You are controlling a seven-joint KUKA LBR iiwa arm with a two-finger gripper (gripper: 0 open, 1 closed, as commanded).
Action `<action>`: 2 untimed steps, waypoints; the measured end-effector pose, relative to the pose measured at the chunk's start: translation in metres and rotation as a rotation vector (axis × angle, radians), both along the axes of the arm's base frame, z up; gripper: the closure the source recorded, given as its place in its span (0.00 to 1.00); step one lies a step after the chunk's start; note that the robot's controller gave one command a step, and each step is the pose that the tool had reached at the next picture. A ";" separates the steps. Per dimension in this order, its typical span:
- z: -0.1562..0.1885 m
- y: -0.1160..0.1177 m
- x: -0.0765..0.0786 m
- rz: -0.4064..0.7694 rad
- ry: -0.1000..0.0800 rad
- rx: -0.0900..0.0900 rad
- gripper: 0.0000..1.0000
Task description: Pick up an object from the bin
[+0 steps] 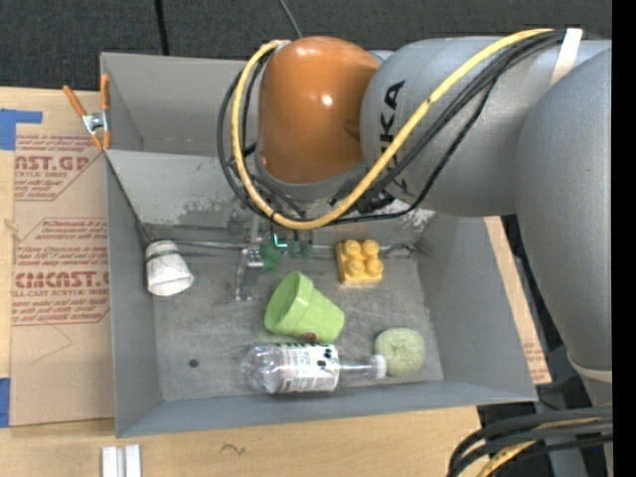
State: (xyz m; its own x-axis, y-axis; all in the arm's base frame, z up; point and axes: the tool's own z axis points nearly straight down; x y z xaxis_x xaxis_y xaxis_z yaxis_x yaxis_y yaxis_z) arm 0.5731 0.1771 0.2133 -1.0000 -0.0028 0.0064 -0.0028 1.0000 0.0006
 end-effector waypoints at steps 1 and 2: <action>0.005 -0.001 0.002 -0.002 -0.008 0.001 0.00; -0.045 0.022 0.007 0.080 -0.013 0.001 0.00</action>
Offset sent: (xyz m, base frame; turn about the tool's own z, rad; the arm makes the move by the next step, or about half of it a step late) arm 0.0112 0.0664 -0.1433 -0.2346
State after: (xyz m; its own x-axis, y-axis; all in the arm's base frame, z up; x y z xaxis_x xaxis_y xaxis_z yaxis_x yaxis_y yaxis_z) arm 0.5797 0.1993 0.1687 -0.9966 -0.0823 -0.0066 -0.0823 0.9966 0.0012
